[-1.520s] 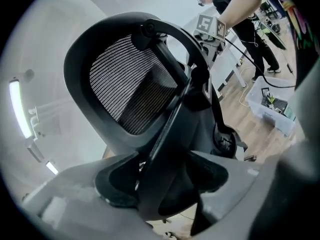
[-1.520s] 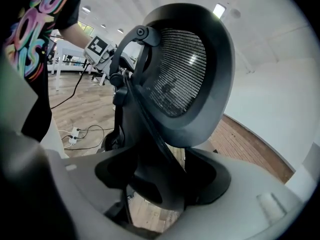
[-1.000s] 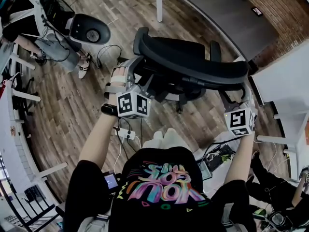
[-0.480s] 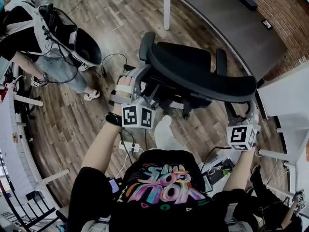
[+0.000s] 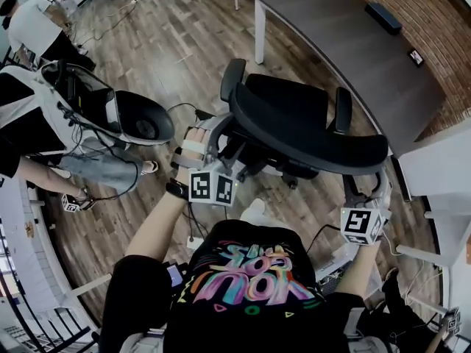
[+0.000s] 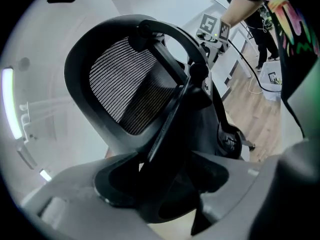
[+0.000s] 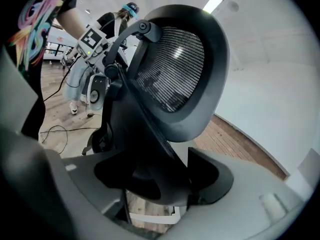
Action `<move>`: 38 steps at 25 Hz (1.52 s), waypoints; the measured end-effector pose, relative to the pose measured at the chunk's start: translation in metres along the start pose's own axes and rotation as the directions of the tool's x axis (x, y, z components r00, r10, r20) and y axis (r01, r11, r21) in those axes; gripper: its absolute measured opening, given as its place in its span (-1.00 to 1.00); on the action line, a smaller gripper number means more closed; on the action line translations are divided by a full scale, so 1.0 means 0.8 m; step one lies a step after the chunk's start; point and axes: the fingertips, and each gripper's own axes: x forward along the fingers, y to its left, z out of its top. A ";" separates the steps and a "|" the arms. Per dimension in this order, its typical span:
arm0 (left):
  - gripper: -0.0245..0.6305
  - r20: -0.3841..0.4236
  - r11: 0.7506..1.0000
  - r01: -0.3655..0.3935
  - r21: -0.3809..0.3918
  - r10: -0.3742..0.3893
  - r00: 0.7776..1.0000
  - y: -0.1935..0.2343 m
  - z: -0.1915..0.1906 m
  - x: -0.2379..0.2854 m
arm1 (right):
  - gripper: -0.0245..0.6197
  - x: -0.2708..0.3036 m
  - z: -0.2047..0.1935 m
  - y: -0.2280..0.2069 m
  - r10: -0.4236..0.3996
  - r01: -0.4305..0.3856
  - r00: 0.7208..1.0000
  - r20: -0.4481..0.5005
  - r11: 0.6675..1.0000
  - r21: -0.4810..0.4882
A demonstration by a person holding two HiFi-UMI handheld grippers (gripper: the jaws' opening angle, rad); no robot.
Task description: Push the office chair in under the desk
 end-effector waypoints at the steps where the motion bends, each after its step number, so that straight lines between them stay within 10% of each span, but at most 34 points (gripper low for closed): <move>1: -0.04 0.001 1.000 -0.002 0.002 0.002 1.000 0.006 -0.003 0.011 | 0.04 0.009 0.001 -0.004 -0.006 0.006 1.000 -0.002 1.000 0.004; 23: 0.05 0.087 0.998 0.042 0.044 -0.046 0.995 0.101 -0.056 0.188 | 0.02 0.153 0.034 -0.058 -0.067 0.074 0.994 -0.081 0.994 0.075; 38: 0.15 0.256 0.974 0.182 0.134 -0.211 0.943 0.189 -0.076 0.372 | -0.05 0.265 0.055 -0.114 -0.186 0.240 0.938 -0.292 0.958 0.157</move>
